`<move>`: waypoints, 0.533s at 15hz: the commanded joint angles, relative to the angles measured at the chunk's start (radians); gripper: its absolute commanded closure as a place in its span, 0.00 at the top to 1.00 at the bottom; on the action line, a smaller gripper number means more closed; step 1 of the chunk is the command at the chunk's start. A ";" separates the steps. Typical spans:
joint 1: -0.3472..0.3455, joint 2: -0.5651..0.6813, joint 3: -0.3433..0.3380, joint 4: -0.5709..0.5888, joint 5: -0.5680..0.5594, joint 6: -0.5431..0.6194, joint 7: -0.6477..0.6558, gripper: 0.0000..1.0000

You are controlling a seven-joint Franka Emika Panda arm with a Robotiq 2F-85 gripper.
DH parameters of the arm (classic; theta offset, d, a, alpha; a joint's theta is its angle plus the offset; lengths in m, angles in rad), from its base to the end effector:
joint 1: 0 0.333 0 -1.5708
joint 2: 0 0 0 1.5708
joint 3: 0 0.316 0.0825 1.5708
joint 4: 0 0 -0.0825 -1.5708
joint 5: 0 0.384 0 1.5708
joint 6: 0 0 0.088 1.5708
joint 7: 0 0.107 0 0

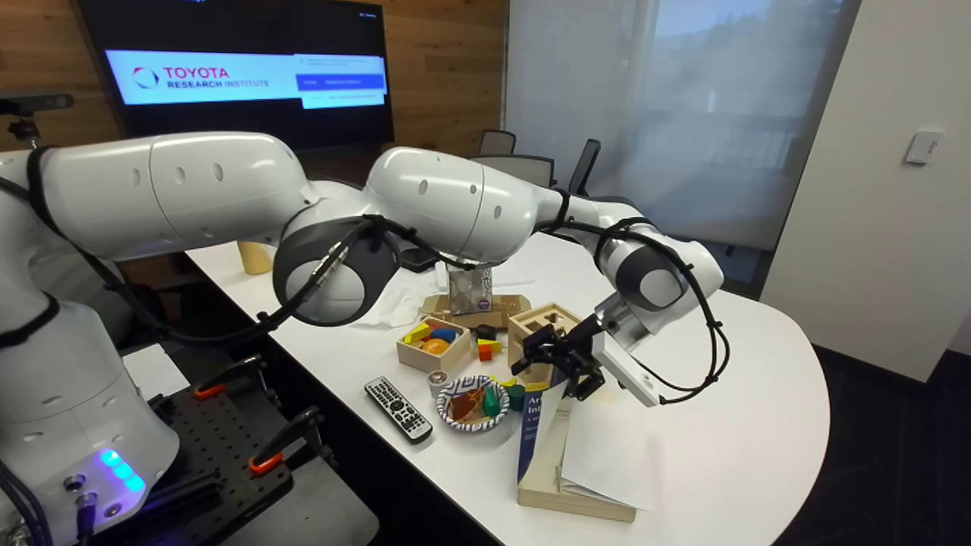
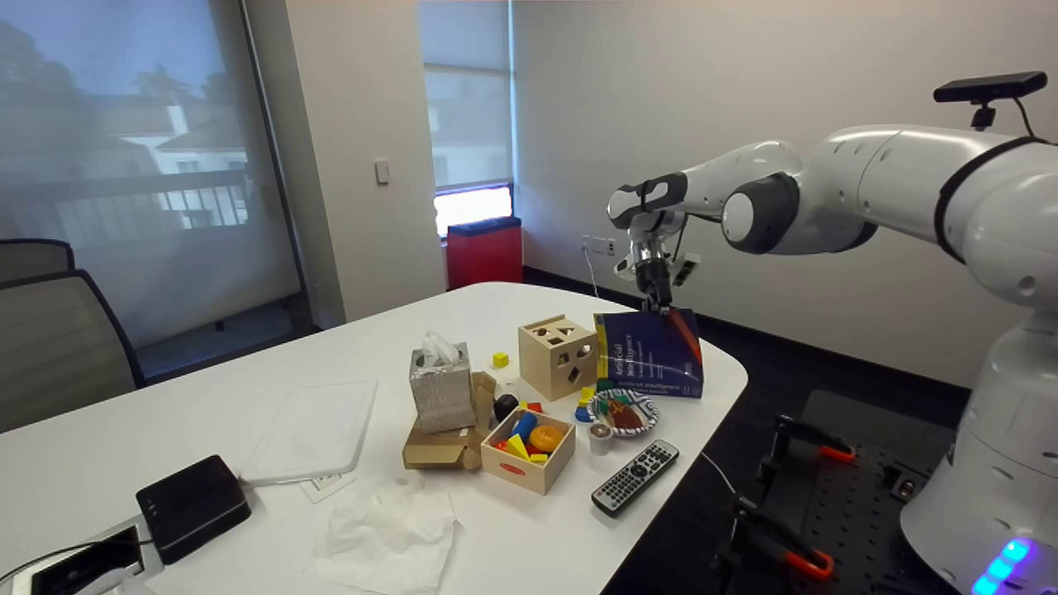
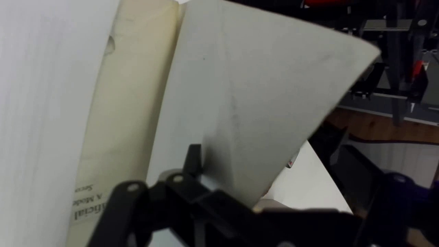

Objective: Open the book

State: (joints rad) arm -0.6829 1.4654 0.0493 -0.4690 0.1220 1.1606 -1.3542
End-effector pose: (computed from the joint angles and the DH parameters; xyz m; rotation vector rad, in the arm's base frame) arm 0.5628 -0.4167 0.0888 -2.2303 -0.8136 0.3274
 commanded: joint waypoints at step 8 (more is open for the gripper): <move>0.069 0.000 -0.010 0.024 -0.030 -0.199 -0.118 1.00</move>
State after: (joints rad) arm -0.6328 1.4658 0.0490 -0.4567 0.1171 1.0215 -1.4221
